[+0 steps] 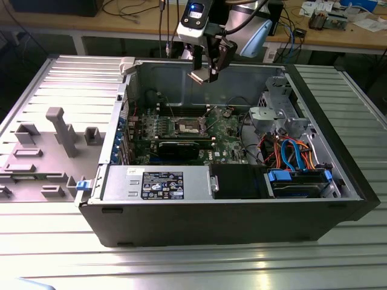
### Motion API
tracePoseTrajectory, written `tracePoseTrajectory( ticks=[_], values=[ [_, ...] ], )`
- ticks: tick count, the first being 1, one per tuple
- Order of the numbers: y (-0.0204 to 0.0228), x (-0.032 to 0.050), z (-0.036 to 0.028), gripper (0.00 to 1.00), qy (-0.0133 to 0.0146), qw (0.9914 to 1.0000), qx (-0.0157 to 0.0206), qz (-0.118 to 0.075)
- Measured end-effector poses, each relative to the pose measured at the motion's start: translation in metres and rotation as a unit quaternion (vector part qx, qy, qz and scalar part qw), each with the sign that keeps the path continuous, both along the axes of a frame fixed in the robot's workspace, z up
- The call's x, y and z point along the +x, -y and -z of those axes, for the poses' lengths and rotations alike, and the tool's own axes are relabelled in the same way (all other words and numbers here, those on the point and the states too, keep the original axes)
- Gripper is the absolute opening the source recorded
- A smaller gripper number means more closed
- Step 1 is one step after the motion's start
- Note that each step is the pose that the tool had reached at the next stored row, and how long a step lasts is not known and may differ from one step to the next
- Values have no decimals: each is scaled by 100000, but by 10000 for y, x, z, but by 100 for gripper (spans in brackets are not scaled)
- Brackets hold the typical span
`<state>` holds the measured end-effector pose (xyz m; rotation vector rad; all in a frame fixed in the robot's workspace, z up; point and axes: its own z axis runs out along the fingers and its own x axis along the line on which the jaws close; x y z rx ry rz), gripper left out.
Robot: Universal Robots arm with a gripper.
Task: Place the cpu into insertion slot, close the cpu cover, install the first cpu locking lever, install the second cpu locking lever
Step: 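Place the cpu into insertion slot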
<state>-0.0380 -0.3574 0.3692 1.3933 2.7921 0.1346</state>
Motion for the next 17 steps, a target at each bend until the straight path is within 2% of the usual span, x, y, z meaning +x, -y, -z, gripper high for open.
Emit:
tracePoseTrajectory(
  ticks=[5, 11, 17],
  values=[
    [0, 0, 1, 54, 2, 99983, 0, 1834],
    [0, 0, 3, 54, -2, 99915, 1, 4113],
    [0, 0, 3, 54, 3, 99905, -1, 4357]
  ],
)
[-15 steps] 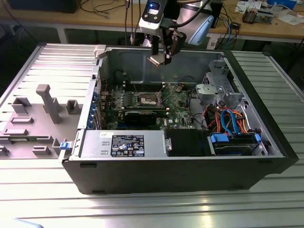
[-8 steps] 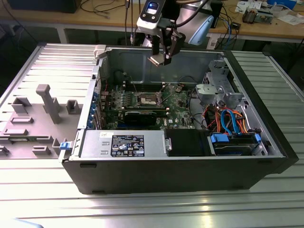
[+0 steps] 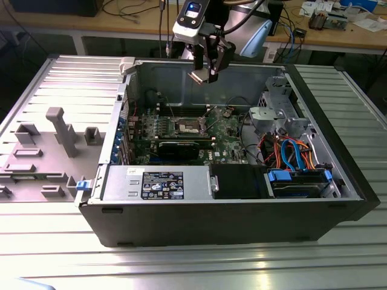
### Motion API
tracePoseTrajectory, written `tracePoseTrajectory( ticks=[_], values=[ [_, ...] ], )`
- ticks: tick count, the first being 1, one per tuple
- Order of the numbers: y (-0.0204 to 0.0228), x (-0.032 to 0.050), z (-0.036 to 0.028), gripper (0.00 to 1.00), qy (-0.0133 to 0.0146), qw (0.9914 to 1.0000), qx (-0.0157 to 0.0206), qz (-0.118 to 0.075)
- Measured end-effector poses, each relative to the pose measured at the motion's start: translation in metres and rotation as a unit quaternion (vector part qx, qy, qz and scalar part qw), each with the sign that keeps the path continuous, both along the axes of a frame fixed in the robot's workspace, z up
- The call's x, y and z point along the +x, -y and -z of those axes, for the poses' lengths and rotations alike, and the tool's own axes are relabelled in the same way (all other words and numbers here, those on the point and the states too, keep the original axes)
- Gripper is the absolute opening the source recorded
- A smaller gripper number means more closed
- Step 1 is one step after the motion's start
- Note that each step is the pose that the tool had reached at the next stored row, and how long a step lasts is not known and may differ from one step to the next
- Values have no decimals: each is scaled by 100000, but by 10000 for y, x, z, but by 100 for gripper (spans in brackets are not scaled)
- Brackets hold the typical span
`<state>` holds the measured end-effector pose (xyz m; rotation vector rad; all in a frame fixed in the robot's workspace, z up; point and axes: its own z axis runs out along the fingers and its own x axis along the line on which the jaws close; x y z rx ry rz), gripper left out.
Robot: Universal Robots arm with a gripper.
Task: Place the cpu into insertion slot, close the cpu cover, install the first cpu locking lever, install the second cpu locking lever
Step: 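Place the cpu into insertion slot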
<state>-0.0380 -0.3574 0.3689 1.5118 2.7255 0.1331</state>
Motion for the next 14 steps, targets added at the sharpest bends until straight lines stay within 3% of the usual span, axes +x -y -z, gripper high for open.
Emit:
tracePoseTrajectory(
  ticks=[7, 14],
  values=[
    [0, 0, 0, 54, -1, 99997, 1, 831],
    [0, 0, 3, 54, -1, 99914, 1, 4158]
  ],
)
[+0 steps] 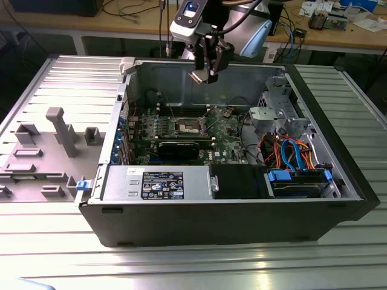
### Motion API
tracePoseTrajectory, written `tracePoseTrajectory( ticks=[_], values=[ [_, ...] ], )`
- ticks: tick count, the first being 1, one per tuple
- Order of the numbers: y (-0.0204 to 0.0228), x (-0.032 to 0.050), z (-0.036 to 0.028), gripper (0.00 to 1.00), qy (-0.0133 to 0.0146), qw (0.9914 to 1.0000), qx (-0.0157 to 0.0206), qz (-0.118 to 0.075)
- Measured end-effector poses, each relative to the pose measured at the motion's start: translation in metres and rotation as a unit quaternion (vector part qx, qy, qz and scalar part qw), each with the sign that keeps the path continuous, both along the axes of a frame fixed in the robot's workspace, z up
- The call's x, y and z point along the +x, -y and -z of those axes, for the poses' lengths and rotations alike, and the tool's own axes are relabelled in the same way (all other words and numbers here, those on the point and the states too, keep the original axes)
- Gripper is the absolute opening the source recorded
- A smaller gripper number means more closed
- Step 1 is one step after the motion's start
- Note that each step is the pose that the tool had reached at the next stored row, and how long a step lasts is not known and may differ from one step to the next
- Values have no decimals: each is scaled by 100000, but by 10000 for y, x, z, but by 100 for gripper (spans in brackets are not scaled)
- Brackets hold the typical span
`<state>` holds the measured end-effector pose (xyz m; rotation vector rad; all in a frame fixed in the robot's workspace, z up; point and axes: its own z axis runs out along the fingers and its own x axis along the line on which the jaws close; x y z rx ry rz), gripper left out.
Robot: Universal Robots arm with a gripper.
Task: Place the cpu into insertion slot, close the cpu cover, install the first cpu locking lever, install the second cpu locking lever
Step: 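Place the cpu into insertion slot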
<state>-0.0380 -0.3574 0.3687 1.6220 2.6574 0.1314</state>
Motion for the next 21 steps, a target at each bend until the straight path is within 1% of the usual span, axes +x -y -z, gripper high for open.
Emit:
tracePoseTrajectory(
  ticks=[3, 6, 7, 11, 14, 18, 21],
  values=[
    [0, 0, 1, 54, -4, 99985, -3, 1704],
    [0, 0, 1, 54, -1, 99954, 2, 3026],
    [0, 0, 1, 54, -6, 99949, -1, 3193],
    [0, 0, 2, 54, 0, 99948, 0, 3227],
    [0, 0, 26, 54, -3, 99948, -10, 3232],
    [0, 0, 78, 54, -27, 99946, -54, 3286],
    [0, -2, 130, 54, -24, 99946, -72, 3290]
  ],
)
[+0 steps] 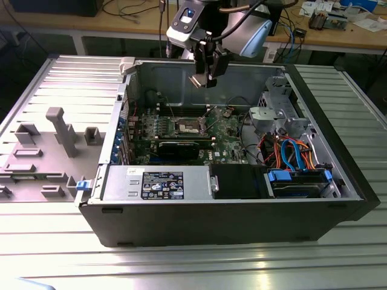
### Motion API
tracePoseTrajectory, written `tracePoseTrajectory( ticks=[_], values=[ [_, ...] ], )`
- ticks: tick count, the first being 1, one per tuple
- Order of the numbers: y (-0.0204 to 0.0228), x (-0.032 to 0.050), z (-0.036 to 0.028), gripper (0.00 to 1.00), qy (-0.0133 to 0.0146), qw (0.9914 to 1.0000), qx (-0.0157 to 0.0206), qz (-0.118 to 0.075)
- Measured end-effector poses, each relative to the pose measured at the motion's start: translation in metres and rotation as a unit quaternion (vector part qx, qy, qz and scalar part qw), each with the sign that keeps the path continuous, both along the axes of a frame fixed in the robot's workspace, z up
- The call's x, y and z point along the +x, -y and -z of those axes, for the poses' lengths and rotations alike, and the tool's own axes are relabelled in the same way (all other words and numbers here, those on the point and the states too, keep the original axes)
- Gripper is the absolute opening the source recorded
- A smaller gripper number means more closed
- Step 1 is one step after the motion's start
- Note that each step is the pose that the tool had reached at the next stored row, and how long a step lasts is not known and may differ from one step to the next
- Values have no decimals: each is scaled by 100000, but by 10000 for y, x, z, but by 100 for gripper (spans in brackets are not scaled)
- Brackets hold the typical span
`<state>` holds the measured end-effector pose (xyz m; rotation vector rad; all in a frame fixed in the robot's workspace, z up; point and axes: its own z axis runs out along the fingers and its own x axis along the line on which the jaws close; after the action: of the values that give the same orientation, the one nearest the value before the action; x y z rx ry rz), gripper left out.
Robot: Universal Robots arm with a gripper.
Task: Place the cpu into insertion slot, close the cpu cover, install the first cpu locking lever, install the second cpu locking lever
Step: 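Place the cpu into insertion slot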
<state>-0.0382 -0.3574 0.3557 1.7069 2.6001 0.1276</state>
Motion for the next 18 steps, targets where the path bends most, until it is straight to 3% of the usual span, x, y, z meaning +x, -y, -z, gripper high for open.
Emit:
tracePoseTrajectory(
  ticks=[4, 18],
  values=[
    [0, -2, 58, 54, -5, 100000, -40, -1],
    [0, -1, 67, 54, -1, 100000, -43, 125]
  ],
)
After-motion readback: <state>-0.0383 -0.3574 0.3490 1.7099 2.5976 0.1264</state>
